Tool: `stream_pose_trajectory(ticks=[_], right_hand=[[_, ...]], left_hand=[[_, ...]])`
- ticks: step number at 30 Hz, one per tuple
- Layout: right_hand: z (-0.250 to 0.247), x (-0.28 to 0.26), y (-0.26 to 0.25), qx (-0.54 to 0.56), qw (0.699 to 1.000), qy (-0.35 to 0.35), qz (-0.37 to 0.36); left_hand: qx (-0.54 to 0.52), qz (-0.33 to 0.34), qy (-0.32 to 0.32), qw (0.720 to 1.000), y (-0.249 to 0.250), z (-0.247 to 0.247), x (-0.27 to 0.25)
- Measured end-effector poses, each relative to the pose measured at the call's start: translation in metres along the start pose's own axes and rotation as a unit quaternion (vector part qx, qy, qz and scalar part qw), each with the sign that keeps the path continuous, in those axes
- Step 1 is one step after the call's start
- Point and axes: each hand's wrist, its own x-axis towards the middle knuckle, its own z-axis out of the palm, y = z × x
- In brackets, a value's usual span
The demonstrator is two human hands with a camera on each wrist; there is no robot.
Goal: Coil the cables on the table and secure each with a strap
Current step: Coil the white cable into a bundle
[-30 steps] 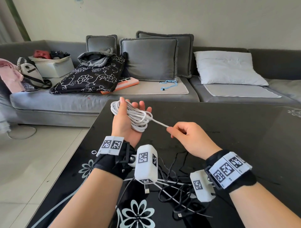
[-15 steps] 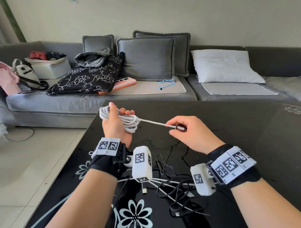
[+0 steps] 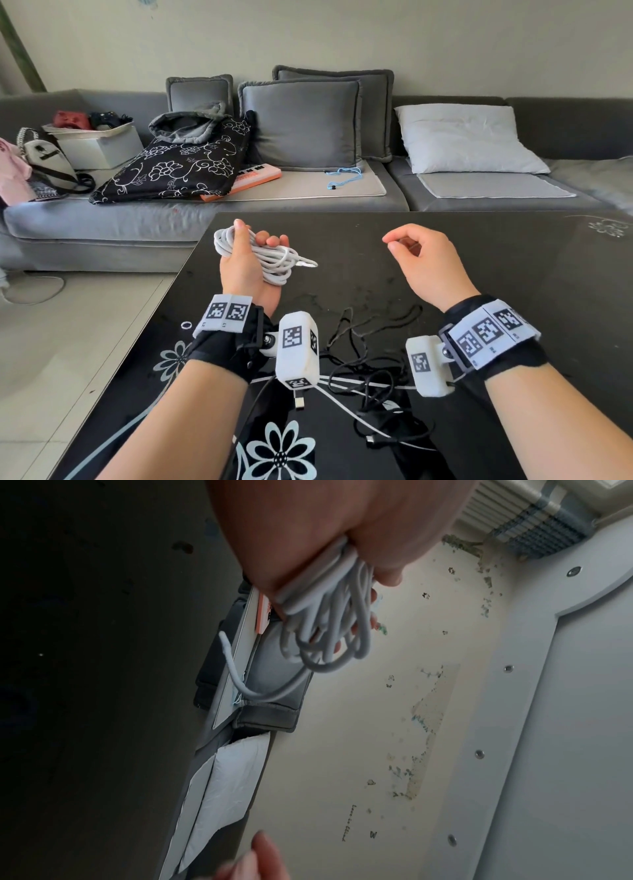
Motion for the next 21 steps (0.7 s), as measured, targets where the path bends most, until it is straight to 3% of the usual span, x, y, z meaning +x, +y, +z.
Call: stream_pose_trajectory(ticks=[3,5,9,13,21], right_hand=[[0.007,-0.004,-0.008,0.043,0.999,-0.023,0.003],[0.013,-0.007,-0.017,0.066,0.995,-0.075,-0.011],[0.022,-0.014,-0.029,0.026,0.986,-0.152,-0.06],[0.023,-0.018,-0.033,0.023,0.984,-0.174,-0.045],[0.024,-0.017,-0.037,0.055,0.99,-0.108,-0.069]], left_hand=[[0.003,-0.021,-0.026,0.999,-0.007,0.007,-0.008],[0.011,-0.029,-0.038,0.999,-0.011,0.013,-0.014],[0.034,-0.036,-0.069,0.996,-0.016,0.023,-0.022],[0.068,-0.029,-0.077,0.994,-0.014,0.03,-0.028],[0.114,-0.05,-0.036,0.992,-0.012,0.028,-0.029]])
